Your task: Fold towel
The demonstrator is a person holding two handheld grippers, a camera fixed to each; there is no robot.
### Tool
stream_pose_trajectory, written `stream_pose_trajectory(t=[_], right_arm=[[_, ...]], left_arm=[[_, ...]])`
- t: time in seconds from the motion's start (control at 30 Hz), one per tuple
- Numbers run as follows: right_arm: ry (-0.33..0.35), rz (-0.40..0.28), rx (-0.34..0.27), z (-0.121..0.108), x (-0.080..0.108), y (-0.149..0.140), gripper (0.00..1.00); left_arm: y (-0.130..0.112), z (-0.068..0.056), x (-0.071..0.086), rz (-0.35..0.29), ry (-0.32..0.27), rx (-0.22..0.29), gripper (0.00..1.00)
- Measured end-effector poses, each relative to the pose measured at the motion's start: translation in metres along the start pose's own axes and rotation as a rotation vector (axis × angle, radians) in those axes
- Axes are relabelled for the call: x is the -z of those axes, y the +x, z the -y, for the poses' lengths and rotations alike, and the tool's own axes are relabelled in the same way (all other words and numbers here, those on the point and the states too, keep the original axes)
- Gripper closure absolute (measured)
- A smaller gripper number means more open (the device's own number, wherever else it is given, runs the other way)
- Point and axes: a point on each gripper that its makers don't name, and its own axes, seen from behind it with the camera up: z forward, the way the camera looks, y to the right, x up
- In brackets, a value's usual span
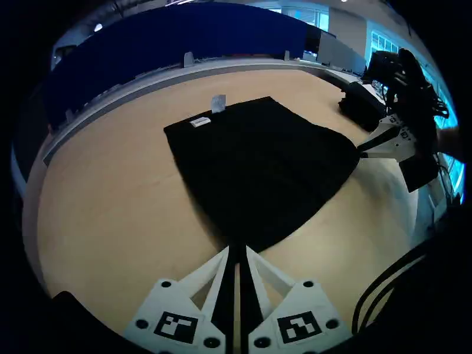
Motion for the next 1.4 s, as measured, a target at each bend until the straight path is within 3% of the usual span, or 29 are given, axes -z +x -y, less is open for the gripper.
stream_pose_trajectory(t=[0.5, 1.0, 1.2, 1.4], right_arm=[[0.004, -0.060, 0.026, 0.007, 0.039, 0.040, 0.88], [0.011, -0.070, 0.038, 0.024, 0.089, 0.055, 0.88], [0.011, -0.064, 0.036, 0.026, 0.094, 0.054, 0.88], [0.009, -0.061, 0.028, 0.024, 0.090, 0.058, 0.88]], left_arm=[[0.034, 0.002, 0.045, -0.059, 0.008, 0.052, 0.95], [0.053, -0.011, 0.098, -0.094, -0.003, 0.113, 0.95], [0.050, -0.015, 0.104, -0.087, -0.009, 0.131, 0.95], [0.055, -0.011, 0.099, -0.090, -0.001, 0.156, 0.95]])
